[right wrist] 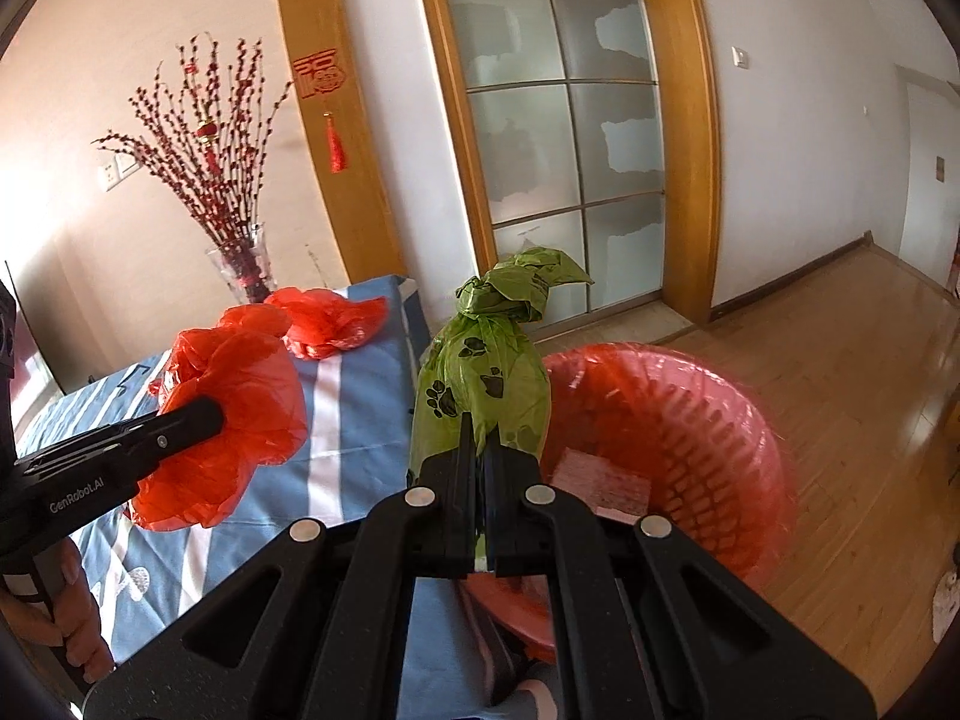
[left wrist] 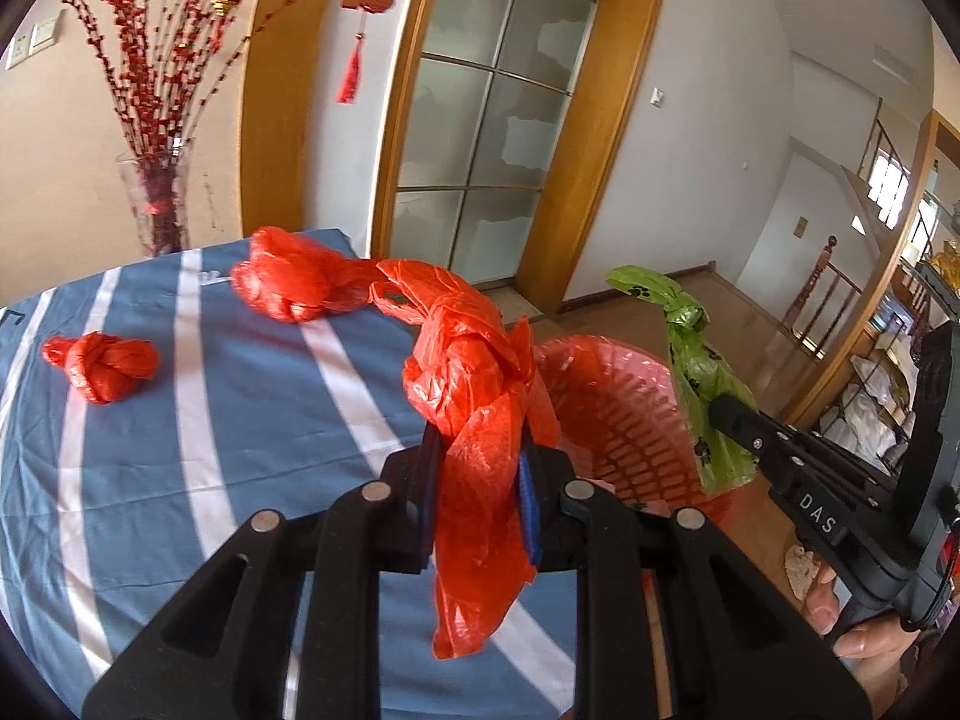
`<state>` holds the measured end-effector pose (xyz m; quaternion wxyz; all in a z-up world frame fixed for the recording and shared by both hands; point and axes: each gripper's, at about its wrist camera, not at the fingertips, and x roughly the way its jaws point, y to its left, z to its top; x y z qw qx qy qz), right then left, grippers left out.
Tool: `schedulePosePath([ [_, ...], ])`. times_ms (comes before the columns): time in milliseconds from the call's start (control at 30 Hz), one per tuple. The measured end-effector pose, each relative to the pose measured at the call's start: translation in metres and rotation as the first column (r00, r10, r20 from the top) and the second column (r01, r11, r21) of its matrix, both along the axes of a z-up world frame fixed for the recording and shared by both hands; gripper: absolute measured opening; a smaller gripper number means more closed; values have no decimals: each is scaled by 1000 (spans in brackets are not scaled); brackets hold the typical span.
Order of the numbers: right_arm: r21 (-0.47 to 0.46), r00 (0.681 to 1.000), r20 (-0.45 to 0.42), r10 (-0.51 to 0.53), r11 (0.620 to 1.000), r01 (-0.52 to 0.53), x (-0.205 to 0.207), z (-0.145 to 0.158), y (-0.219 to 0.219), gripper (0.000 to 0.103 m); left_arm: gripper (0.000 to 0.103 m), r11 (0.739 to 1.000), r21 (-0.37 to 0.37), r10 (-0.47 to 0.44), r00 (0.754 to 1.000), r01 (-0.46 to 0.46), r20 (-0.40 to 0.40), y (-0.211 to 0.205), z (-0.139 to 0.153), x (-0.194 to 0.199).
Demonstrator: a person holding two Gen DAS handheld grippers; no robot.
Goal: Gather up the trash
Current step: 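Carry the green bag and red bag in both tools over the basket, then open both tools to drop the green and red bags into the basket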
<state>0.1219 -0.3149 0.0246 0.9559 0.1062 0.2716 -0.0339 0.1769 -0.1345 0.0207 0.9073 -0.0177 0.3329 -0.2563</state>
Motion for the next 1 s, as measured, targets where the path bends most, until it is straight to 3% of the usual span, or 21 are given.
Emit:
schedulePosePath([
  [833,51,990,-40,-132,990,134,1,-22,-62,3,24,987,-42,-158,985,155,-69,-86,-26,19],
  [900,63,988,-50,-143,987,146,1,-26,-67,4,25,986,-45,-165,983,162,-81,-93,-31,21],
  [1000,80,985,-69,-157,983,162,1,-32,-75,14,30,986,-40,-166,981,163,-104,-104,-39,26],
])
